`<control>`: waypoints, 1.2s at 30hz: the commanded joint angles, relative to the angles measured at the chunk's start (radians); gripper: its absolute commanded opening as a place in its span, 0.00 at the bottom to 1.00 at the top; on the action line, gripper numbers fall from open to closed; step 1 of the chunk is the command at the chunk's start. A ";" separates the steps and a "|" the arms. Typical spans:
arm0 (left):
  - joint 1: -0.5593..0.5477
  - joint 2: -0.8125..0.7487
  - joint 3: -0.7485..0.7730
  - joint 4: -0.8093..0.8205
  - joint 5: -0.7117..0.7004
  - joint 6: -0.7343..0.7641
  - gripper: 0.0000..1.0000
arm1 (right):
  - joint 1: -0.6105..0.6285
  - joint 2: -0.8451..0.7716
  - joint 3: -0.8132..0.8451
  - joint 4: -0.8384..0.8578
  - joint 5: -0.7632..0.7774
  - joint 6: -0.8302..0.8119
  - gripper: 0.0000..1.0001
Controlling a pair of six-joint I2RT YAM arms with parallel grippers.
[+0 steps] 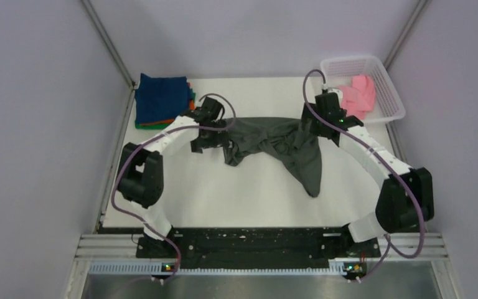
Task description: Fold and stack the t-shirts
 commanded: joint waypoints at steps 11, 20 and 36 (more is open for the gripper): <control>0.060 -0.181 -0.228 0.400 0.212 -0.142 0.94 | 0.006 -0.342 -0.383 0.227 -0.214 0.091 0.95; 0.086 0.137 0.067 0.367 0.341 -0.141 0.70 | 0.007 -0.060 -0.239 0.314 -0.283 0.089 0.66; 0.098 0.166 0.149 0.391 0.439 -0.132 0.00 | 0.008 0.152 -0.096 0.325 -0.155 0.098 0.08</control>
